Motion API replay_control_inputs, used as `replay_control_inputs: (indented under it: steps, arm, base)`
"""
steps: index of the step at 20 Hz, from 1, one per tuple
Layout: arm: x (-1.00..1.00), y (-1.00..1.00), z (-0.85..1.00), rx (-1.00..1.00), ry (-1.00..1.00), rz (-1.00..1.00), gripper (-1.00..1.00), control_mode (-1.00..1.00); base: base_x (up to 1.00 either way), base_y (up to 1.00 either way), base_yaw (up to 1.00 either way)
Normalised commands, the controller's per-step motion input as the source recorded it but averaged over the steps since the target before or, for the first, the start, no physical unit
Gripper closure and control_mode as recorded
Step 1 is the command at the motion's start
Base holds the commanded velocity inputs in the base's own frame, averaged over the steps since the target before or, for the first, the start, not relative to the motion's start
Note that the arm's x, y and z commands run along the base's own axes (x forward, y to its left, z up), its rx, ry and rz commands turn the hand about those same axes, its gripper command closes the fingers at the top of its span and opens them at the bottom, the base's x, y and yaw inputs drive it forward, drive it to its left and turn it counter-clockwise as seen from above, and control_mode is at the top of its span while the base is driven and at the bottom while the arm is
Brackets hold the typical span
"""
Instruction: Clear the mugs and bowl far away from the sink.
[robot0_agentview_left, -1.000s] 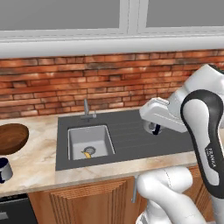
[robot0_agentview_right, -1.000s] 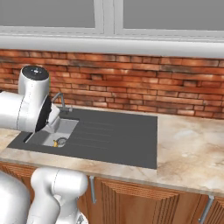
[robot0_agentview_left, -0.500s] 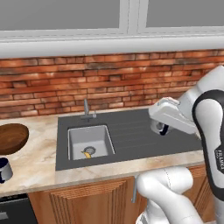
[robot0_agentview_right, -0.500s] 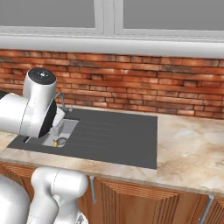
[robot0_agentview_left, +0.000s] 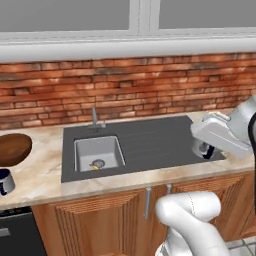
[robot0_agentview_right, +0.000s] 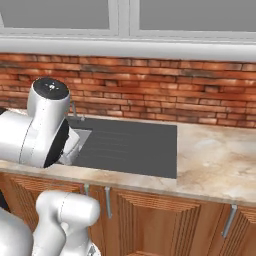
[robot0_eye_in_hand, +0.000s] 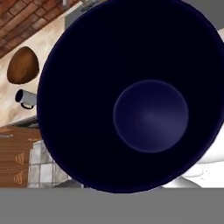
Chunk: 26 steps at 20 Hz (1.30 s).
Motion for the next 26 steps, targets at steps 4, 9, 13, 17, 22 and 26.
replay_control_inputs:
  steps: [4,9,13,17,22,26]
  arm:
    - [0.0,0.0,0.0,0.0,0.0,0.0,1.0,1.0]
    - [0.0,0.0,0.0,0.0,0.0,0.0,1.0,1.0]
    - [0.0,0.0,0.0,0.0,0.0,0.0,1.0,1.0]
    - [0.0,0.0,0.0,0.0,0.0,0.0,1.0,1.0]
    - [0.0,0.0,0.0,0.0,0.0,0.0,1.0,1.0]
    - [0.0,0.0,0.0,0.0,0.0,0.0,1.0,1.0]
  base:
    - [-0.49,0.04,-0.24]
    - [-0.06,0.0,-0.93]
    - [0.0,0.0,-1.0]
    - [0.0,0.0,-1.0]
    - [0.0,0.0,-1.0]
    - [0.0,0.0,-1.0]
